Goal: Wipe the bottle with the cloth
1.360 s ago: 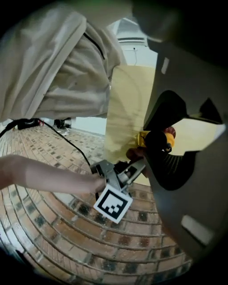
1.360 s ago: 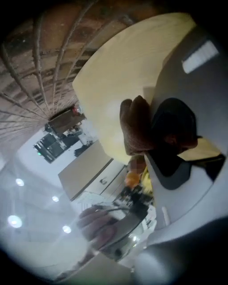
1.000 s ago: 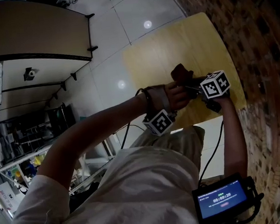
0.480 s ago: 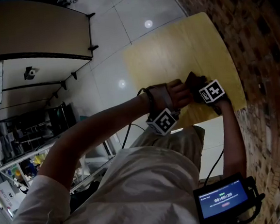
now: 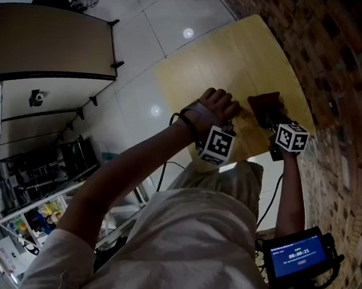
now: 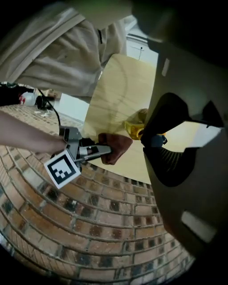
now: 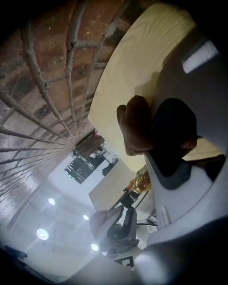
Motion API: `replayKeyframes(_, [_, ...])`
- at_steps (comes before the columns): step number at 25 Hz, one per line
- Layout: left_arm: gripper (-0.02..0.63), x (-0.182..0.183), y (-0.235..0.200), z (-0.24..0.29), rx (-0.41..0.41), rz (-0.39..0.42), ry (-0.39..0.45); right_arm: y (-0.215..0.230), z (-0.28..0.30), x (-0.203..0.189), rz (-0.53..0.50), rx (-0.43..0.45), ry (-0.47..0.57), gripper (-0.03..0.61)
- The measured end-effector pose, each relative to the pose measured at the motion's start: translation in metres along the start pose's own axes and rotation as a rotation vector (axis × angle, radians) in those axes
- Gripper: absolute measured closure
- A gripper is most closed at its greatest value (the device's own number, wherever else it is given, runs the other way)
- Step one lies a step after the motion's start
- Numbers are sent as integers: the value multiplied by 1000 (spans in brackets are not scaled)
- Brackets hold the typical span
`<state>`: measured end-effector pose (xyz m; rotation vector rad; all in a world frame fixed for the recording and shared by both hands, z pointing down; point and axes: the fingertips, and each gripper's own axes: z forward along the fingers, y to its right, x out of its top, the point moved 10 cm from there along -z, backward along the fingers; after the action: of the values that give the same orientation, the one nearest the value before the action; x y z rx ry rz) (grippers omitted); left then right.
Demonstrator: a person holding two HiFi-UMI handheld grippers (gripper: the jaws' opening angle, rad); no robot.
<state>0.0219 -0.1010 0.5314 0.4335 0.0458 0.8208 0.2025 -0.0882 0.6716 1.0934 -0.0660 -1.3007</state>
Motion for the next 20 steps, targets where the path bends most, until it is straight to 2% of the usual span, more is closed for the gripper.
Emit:
replayKeyframes(1, [521,1,-6,0,12,-36,1,0,-3,-3,31,4,34,509])
replayKeyframes(3, [525,5,-15,2,15,-96,3,2,-7,-13,87,9,79,509])
replayKeyframes(8, [472,5,-15,10,-8,-155,-4,-10,-5,-36,141,18,84,509])
replayKeyframes(12, [474,-1,-12,10,7,-243,17,-20,-4,-41,144,29,101,509])
replayKeyframes(20, [476,2,1,5,-1,-288,6,-39,1,-34,85,57,101,509])
